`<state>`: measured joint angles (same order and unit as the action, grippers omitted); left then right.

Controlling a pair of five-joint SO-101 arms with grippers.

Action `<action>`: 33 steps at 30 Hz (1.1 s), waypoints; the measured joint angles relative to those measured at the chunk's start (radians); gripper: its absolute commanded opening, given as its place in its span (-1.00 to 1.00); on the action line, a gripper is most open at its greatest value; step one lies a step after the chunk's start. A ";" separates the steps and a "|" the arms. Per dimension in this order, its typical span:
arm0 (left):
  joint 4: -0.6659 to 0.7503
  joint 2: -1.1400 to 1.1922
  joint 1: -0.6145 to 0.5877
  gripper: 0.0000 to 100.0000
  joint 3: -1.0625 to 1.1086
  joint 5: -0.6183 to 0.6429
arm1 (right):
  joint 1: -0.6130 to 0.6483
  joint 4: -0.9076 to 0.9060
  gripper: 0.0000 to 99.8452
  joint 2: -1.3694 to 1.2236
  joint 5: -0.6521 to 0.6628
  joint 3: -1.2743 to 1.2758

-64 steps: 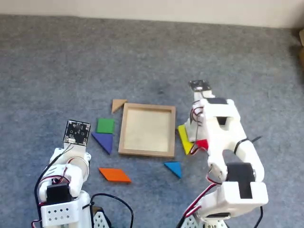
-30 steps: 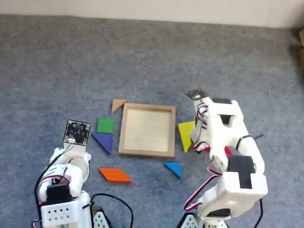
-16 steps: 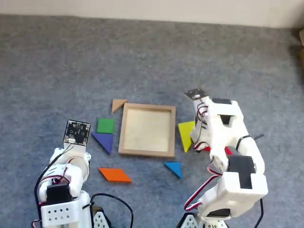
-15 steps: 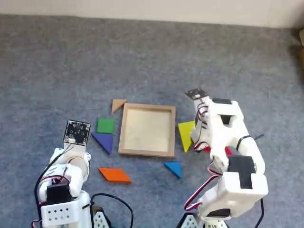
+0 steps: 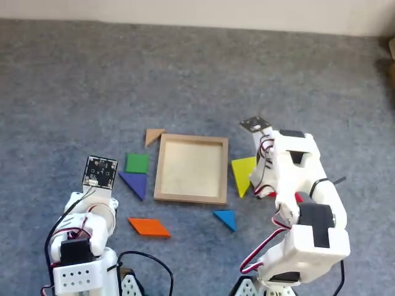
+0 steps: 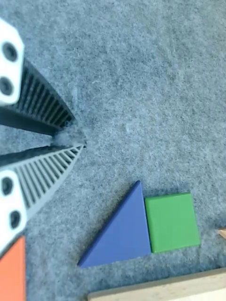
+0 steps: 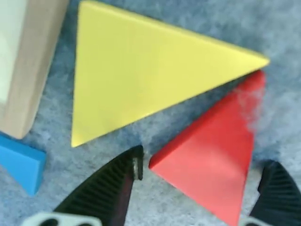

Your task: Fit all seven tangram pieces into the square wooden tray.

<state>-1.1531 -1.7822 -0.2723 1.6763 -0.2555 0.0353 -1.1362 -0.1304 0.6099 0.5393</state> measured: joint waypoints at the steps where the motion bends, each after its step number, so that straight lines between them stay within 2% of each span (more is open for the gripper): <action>1: 0.000 0.000 0.000 -0.99 0.000 0.000 | 0.000 -0.002 -0.41 0.000 0.003 0.000; 6: 0.000 0.000 0.000 -0.99 0.000 0.000 | -0.012 0.011 -0.57 0.003 0.006 -0.011; 17: 0.000 0.000 0.000 -0.99 0.000 0.000 | -0.014 0.008 -0.57 0.009 0.006 -0.012; 23: 0.000 0.000 0.000 -0.99 0.000 0.000 | -0.029 -0.112 -0.57 0.023 0.011 -0.044; 33: 0.000 0.000 0.000 -0.99 0.000 0.000 | -0.029 -0.186 -0.57 0.244 0.012 -0.048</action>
<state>-1.1531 -1.7822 -0.2723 1.6763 -0.2555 0.0061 -1.3218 0.1135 0.6222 0.4918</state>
